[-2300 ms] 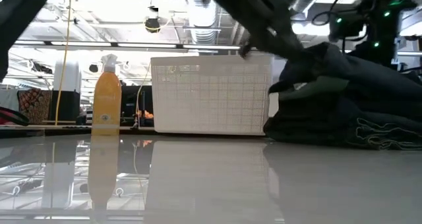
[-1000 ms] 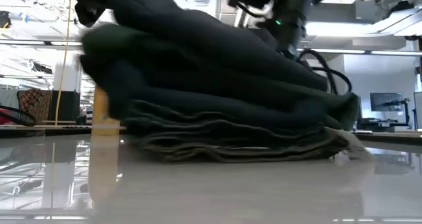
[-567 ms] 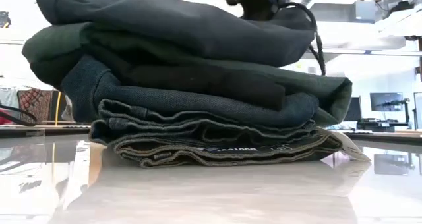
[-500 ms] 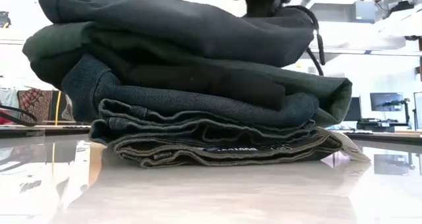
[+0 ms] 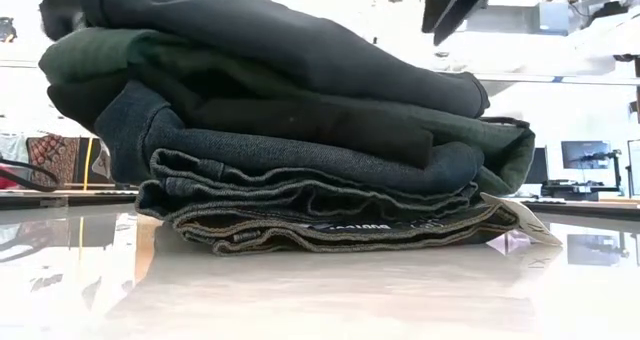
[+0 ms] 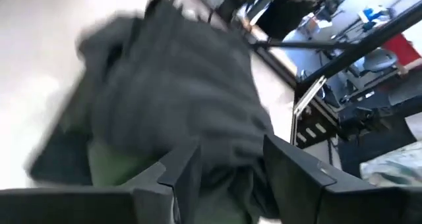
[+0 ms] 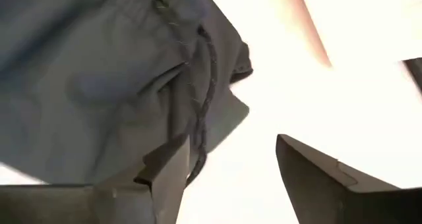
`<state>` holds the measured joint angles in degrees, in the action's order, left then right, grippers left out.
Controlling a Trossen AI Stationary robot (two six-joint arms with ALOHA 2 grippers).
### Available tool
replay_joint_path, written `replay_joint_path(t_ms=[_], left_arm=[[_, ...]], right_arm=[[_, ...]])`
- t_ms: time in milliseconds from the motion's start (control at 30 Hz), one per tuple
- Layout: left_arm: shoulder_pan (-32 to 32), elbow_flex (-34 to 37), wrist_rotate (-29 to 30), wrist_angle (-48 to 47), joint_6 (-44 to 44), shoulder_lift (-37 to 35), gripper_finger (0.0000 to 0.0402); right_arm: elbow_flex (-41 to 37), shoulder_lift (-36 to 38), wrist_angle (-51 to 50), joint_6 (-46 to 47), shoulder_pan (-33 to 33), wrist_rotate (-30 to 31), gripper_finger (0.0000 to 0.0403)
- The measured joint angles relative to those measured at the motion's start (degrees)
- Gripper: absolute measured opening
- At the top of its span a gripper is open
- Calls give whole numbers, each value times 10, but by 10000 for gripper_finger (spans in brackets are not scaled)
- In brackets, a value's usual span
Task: Fold laundry
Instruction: Put the folded clothes into the white laundry bin
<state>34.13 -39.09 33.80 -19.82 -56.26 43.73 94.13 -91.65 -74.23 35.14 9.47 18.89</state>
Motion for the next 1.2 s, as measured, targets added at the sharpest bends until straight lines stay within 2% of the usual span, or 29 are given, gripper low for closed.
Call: replay_joint_path(t_ms=[100,200,400,567,700,900,1067,1200], left_arm=[[31,19,11,0,-88,47,156],[54,35,13,2,-157,100,166],[80,51,30,6,-246,168,201],[92,61,43,22,-334,243,230],[92,89,45,158,-334,316,249],[82,129,96,357,-344,425,259],[57,138,104,472,-315,495,257],[35,137,93,519,-285,515,257]], right_arm=[[-61,55,38,19,12,4,259],[-171,125,109,57,25,7,260],[-424,245,347,134,33,3,261],[-572,290,528,162,15,-41,261],[-642,288,633,174,-4,-54,261],[-703,230,782,190,-26,-74,261],[-718,133,910,205,-27,-102,261],[-718,44,1020,226,-24,-124,261]])
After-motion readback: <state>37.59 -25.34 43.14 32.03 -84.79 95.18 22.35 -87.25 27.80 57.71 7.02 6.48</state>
